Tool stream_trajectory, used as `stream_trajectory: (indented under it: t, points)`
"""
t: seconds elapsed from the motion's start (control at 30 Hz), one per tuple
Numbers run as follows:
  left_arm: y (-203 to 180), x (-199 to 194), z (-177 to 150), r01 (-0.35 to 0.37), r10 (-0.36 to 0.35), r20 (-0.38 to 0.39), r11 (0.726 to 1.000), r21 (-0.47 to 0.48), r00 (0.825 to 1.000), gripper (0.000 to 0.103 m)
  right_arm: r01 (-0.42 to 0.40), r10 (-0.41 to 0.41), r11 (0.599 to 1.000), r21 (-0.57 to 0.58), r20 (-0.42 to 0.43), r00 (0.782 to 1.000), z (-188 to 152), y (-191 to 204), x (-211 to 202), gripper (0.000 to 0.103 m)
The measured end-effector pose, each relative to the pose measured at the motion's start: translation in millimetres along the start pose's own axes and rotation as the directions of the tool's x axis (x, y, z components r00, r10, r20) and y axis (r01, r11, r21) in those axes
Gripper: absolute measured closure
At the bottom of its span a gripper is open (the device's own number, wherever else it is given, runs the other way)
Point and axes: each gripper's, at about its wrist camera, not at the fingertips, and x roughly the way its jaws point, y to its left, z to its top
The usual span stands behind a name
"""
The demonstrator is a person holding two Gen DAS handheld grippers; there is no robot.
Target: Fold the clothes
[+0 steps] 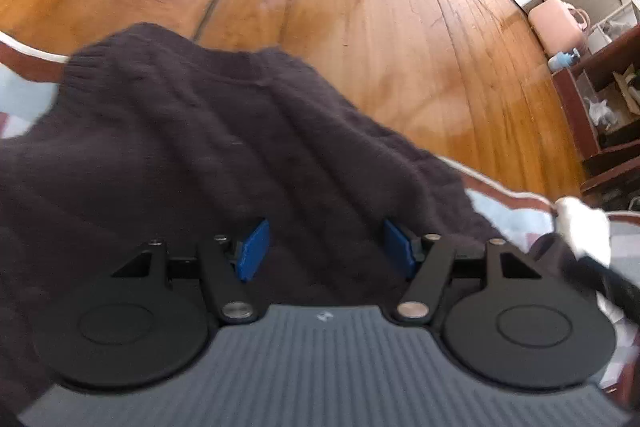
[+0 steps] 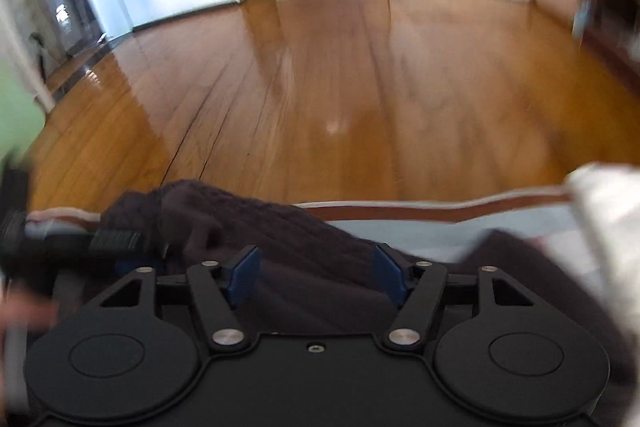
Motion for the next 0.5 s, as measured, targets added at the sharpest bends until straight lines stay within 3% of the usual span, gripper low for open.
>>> stream_trajectory:
  t: [0.13,0.27,0.33,0.37,0.43,0.5]
  points:
    - [11.7,-7.8,-7.3,-0.008,0.009,-0.029,1.000,0.009,1.000,0.041,-0.067,0.096,0.976,0.206,-0.137,0.986,24.0,-2.0,60.5,0.035]
    - [2.8,-17.4,-5.7,-0.034,0.032,0.021,0.996,0.081,0.999,0.041,0.038,-0.028,0.998,0.045,-0.210,0.977,27.7,22.3,96.9,0.035]
    - [5.3,-26.9,-2.3,-0.002,-0.002,0.064,0.998,0.062,0.998,0.041,0.045,-0.048,0.999,-0.022,-0.232,0.972,21.7,26.7,108.2,0.051]
    - [9.4,-32.0,-0.1,0.031,-0.034,0.086,0.999,0.033,0.996,0.041,0.062,-0.072,0.997,-0.056,-0.216,0.974,17.6,29.1,109.5,0.090]
    - [19.4,-40.9,4.1,0.094,-0.091,0.125,0.995,-0.019,0.988,0.041,0.115,-0.127,0.987,-0.113,-0.106,0.986,7.7,34.6,98.2,0.093]
    - [27.3,-48.3,8.1,0.144,-0.137,0.153,0.989,-0.038,0.979,0.041,0.110,-0.107,0.986,-0.125,0.026,0.994,0.8,38.2,73.5,0.093]
